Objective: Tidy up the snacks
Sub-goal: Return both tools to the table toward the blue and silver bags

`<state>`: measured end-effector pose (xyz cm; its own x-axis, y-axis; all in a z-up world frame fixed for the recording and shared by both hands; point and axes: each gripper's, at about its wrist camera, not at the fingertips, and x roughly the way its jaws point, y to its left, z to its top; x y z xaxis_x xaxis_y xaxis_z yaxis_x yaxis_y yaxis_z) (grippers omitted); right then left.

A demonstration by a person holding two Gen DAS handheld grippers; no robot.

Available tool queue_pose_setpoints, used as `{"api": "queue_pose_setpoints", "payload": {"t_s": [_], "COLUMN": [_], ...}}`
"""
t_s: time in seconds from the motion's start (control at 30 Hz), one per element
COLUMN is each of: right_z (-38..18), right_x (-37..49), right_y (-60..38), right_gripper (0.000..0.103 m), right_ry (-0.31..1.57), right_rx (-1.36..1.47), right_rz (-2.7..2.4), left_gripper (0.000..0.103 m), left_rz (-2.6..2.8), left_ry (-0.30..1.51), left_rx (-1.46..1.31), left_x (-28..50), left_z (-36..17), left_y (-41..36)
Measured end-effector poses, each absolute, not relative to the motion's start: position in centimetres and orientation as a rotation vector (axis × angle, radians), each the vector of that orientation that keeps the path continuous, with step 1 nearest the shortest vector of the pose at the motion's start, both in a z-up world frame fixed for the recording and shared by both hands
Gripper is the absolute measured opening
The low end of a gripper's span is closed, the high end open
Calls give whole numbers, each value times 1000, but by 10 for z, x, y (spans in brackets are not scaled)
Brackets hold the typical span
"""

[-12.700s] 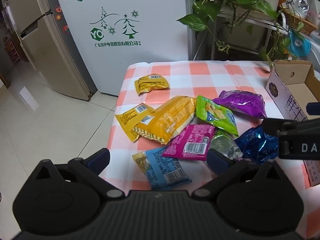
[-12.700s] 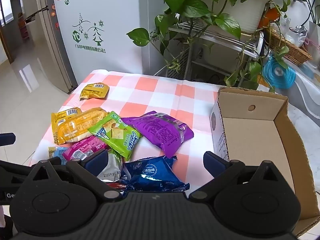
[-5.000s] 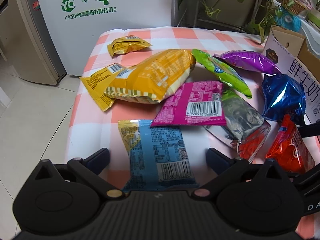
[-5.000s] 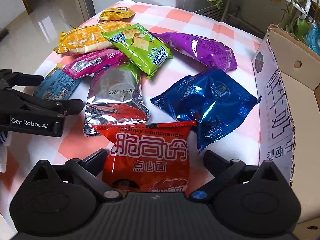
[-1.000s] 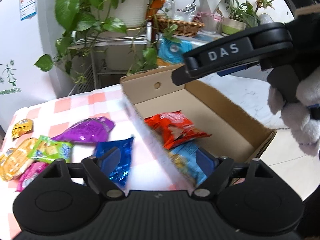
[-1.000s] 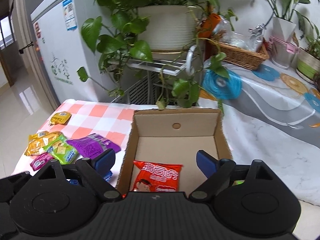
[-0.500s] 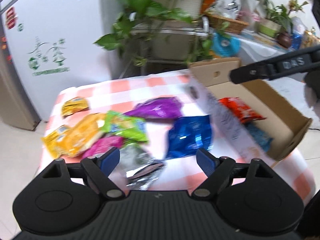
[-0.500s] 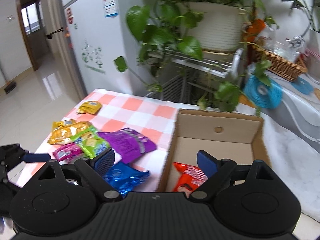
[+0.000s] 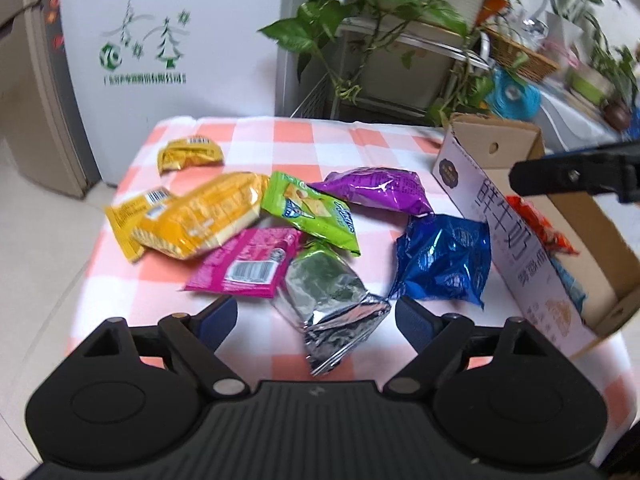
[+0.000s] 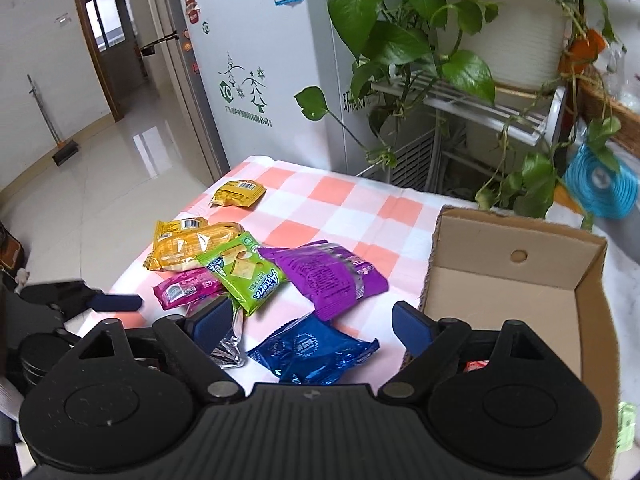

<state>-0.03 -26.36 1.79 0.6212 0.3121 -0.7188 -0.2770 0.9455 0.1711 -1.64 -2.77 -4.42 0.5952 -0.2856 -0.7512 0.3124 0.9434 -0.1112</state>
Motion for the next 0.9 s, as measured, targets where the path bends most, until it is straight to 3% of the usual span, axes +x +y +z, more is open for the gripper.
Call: {"api": "queue_pose_setpoints", "payload": {"t_s": [0.43, 0.67, 0.9], "right_z": [6, -8, -30], "right_x": [17, 32, 43], "right_y": [-263, -254, -241], "right_gripper": [86, 85, 85], "right_ry": [871, 911, 981], "right_rx": [150, 151, 101], "right_rz": [345, 355, 362], "left_gripper": [88, 78, 75], "left_rz": [-247, -244, -261], "left_ry": [887, 916, 1015], "left_rx": [-55, -41, 68], "left_x": [16, 9, 0], "left_z": [-79, -82, -77], "left_y": [-44, -30, -13]}}
